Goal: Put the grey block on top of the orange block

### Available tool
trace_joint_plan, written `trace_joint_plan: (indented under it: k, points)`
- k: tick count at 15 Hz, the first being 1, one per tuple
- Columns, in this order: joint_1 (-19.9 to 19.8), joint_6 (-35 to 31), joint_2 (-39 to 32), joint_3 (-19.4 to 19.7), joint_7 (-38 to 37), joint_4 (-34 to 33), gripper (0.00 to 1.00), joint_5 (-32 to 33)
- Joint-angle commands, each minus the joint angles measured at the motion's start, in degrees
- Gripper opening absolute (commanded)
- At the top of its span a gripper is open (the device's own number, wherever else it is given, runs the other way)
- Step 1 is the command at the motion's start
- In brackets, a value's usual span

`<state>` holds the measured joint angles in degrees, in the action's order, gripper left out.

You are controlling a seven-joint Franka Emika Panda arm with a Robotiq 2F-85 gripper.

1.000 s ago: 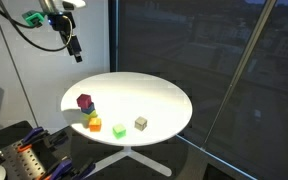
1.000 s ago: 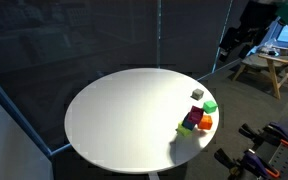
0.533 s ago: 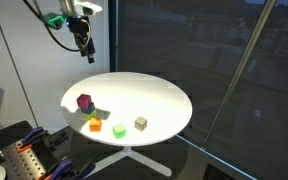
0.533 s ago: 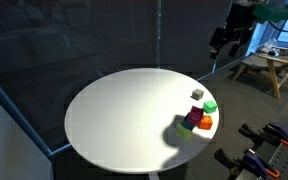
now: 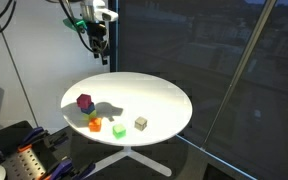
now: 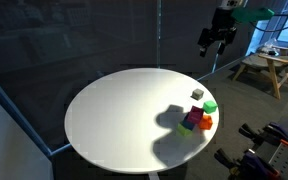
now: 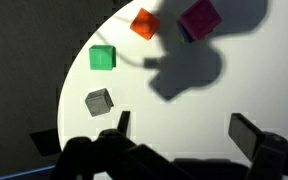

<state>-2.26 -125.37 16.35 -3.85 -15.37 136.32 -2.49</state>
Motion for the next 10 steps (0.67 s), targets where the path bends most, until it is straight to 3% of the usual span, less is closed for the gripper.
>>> trace_joint_plan:
  k: [1,10]
  points:
    - [-0.45,-1.02,-6.77,1.25,0.66,-5.29,1.00,2.29]
    - [-1.02,-3.87,-19.70,5.69,1.88,-12.45,1.00,2.49]
